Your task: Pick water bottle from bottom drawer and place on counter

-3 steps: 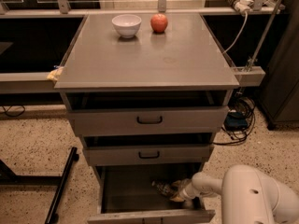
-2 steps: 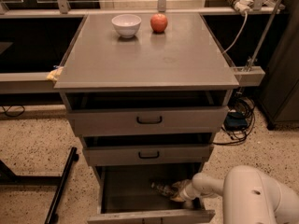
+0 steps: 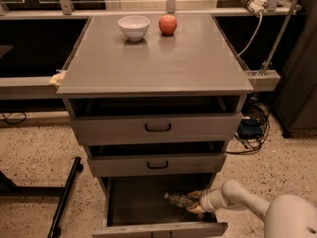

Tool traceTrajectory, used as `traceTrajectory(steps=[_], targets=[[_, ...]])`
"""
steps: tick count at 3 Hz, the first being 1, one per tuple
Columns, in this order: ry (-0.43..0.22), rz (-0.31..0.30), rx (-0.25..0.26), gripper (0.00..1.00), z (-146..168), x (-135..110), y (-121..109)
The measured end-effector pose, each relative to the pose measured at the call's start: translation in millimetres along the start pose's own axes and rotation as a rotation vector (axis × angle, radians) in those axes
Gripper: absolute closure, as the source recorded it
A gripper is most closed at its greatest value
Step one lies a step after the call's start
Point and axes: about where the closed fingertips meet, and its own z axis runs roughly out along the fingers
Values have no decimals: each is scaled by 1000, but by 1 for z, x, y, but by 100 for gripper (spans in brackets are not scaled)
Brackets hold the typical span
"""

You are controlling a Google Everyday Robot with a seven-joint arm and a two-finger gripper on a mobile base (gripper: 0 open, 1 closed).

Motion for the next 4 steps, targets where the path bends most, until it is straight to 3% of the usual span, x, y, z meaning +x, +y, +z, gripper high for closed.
traceTrajectory(steps=[1, 2, 3, 4], targets=[[-70, -6, -76, 100, -53, -7, 12], [-74, -26, -109, 100, -128, -38, 2], [-77, -34, -107, 100, -133, -45, -2], [-81, -67, -88, 100, -168, -84, -24]])
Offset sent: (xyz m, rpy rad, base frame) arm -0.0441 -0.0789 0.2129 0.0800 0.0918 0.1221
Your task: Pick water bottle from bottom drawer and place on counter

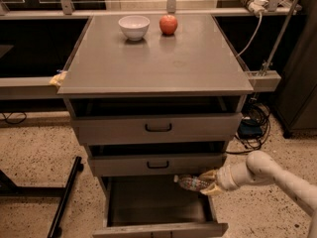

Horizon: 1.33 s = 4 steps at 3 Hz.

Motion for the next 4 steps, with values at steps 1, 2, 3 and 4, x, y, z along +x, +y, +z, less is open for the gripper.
traceTrajectory(steps=[1, 2, 3, 4], targets=[[15, -52, 12, 100, -58, -80, -39], [74, -107, 21, 94, -135, -177, -85], [74, -107, 21, 100, -135, -177, -85], [73, -106, 19, 100, -135, -177, -84]])
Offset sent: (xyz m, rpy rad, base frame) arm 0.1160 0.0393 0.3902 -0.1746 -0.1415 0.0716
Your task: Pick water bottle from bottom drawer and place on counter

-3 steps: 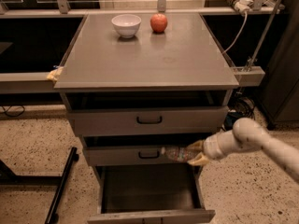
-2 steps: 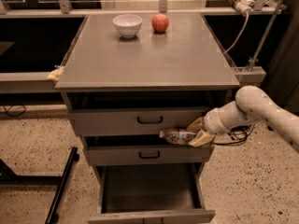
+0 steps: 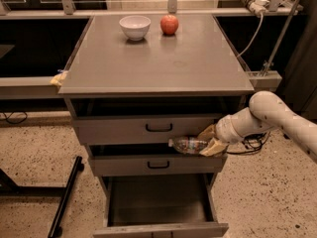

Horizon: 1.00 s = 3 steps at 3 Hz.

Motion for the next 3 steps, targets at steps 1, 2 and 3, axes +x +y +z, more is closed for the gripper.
traceTrajectory(steps=[1, 2, 3], targets=[[-7, 16, -19, 100, -16, -12, 12], [-4, 48, -34, 100, -49, -32, 28], [9, 58, -35, 100, -84, -59, 27]])
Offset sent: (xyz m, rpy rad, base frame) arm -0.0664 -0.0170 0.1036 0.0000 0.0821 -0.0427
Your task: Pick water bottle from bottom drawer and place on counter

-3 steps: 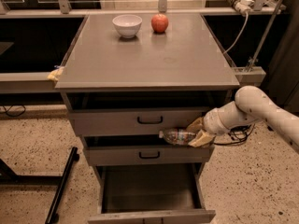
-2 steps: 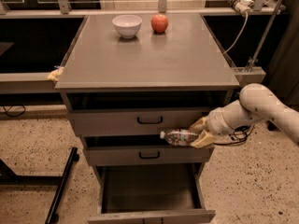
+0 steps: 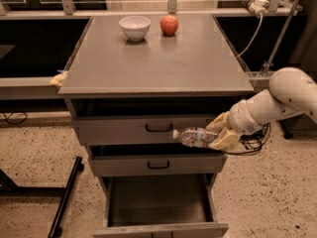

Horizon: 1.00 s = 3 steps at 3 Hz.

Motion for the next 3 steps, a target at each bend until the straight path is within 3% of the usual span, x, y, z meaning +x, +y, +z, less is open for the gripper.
traceTrajectory(steps=[2, 3], targets=[[157, -142, 96, 100, -139, -145, -64], [149, -192, 122, 100, -156, -177, -80]])
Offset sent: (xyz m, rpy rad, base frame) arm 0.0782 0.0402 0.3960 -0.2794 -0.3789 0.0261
